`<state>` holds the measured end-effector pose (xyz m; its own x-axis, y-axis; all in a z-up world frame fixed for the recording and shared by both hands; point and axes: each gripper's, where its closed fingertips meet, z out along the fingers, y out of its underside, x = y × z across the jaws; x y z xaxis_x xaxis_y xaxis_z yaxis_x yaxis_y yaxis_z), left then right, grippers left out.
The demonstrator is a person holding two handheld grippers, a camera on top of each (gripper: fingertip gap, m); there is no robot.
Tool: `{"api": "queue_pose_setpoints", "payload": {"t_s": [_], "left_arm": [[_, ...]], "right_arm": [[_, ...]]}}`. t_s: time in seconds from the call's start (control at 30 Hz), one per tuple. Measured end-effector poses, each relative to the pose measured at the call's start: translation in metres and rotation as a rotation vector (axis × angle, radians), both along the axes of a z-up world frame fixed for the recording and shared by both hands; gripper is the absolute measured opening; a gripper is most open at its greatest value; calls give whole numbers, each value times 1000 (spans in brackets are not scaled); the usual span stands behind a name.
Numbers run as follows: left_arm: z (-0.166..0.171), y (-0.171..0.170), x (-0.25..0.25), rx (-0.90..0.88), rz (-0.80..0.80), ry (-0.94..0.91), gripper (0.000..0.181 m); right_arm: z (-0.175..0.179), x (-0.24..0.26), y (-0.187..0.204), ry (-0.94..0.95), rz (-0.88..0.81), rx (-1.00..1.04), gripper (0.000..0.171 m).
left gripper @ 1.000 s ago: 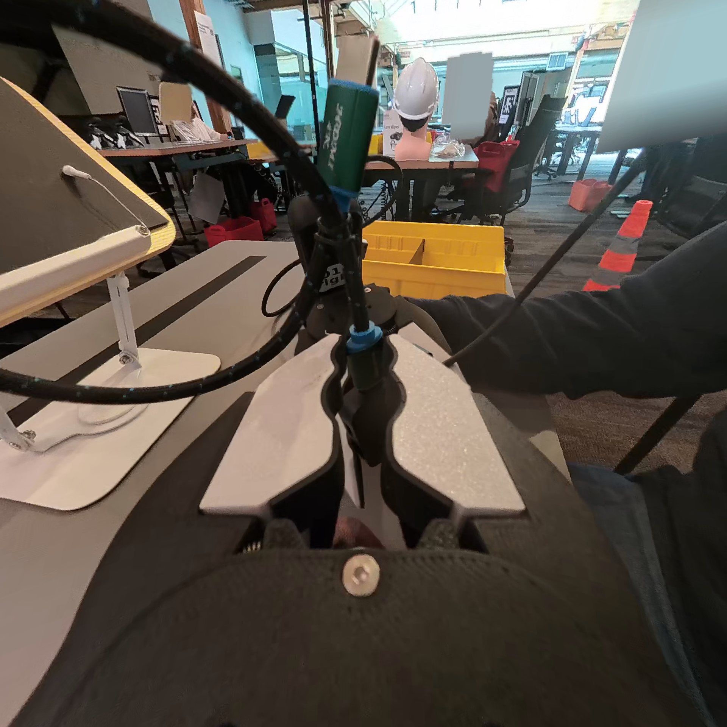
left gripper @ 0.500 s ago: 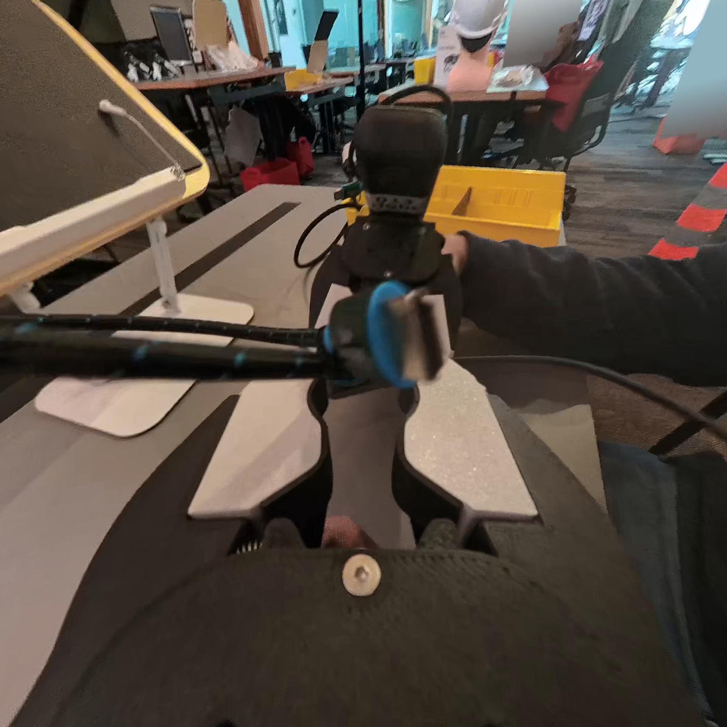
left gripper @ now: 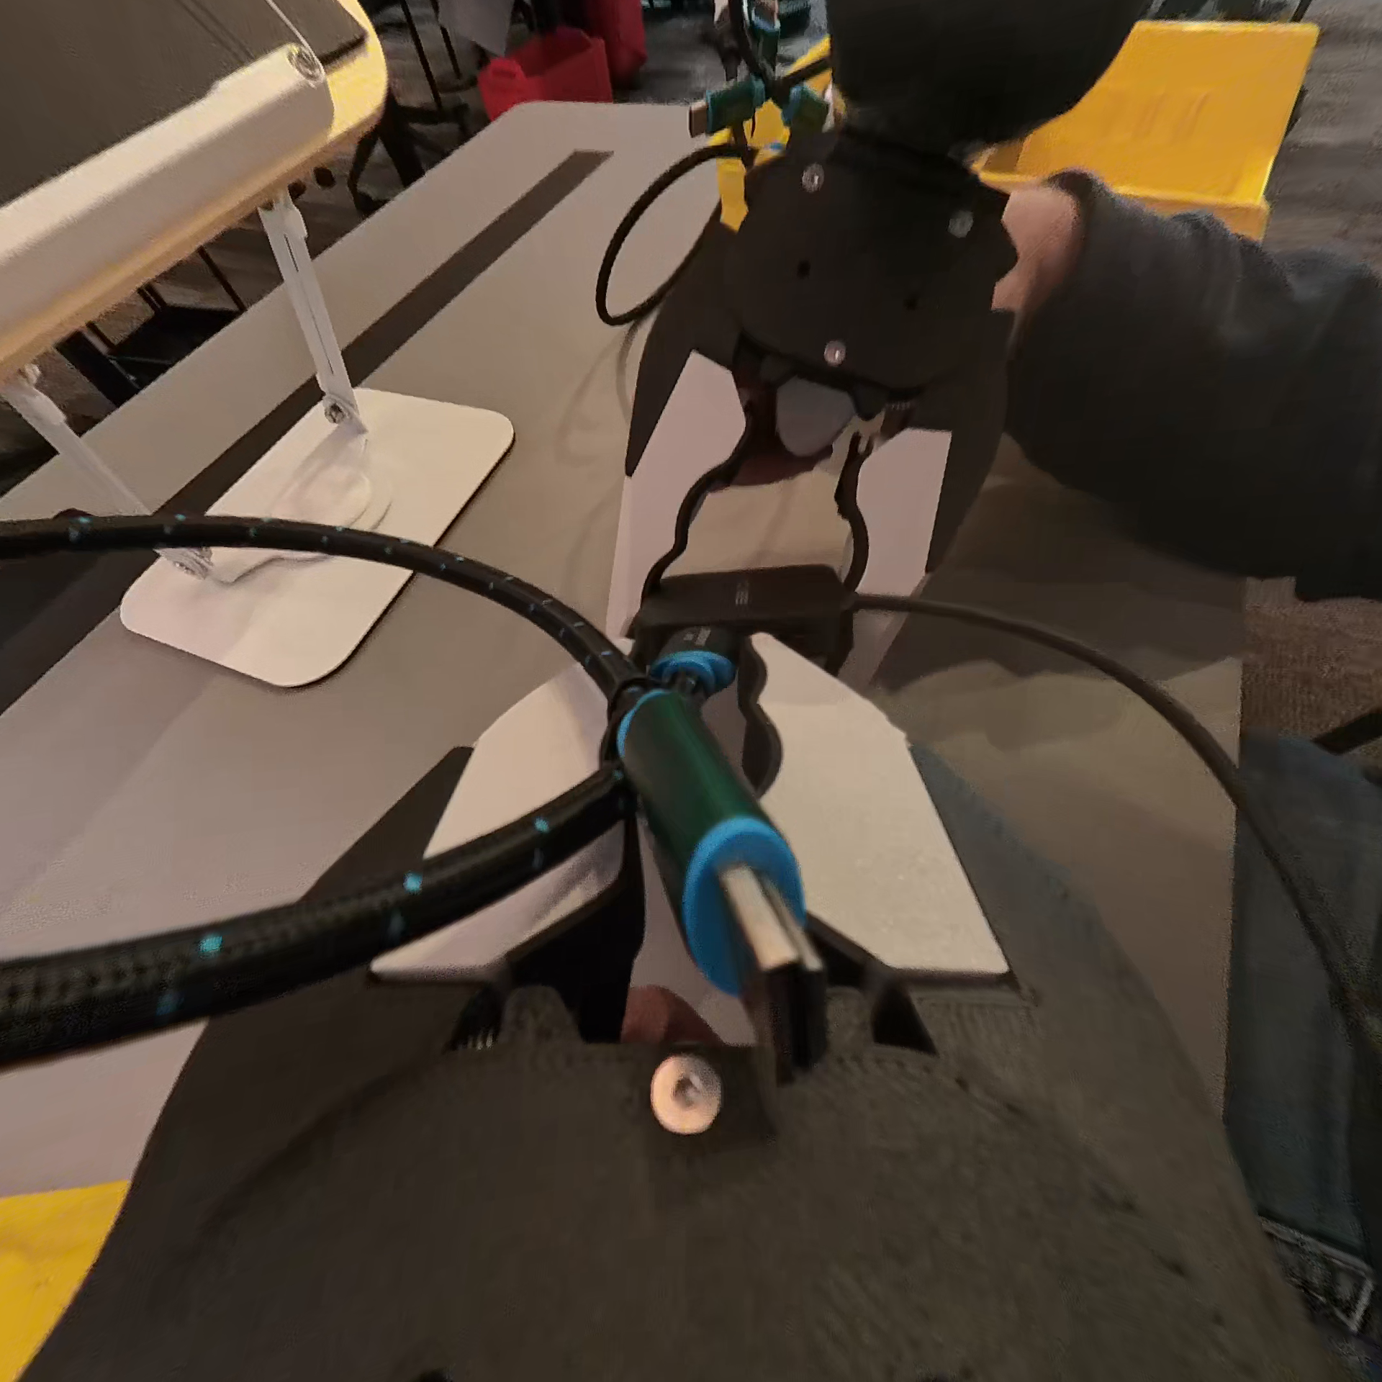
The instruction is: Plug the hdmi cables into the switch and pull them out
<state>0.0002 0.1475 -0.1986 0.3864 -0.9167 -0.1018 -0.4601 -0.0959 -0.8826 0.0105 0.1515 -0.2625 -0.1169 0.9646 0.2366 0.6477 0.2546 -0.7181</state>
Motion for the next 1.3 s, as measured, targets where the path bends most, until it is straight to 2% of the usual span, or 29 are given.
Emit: {"api": "queue_pose_setpoints", "payload": {"t_s": [0.43, 0.77, 1.3], "left_arm": [[-9, 5, -1, 26, 37, -104, 21], [-3, 7, 3, 31, 97, -223, 22], [-4, 2, 4, -42, 33, -317, 22]], "right_arm": [[0, 3, 8, 3, -34, -8, 73], [6, 5, 11, 23, -50, 9, 72], [6, 5, 8, 15, -17, 39, 72]]}}
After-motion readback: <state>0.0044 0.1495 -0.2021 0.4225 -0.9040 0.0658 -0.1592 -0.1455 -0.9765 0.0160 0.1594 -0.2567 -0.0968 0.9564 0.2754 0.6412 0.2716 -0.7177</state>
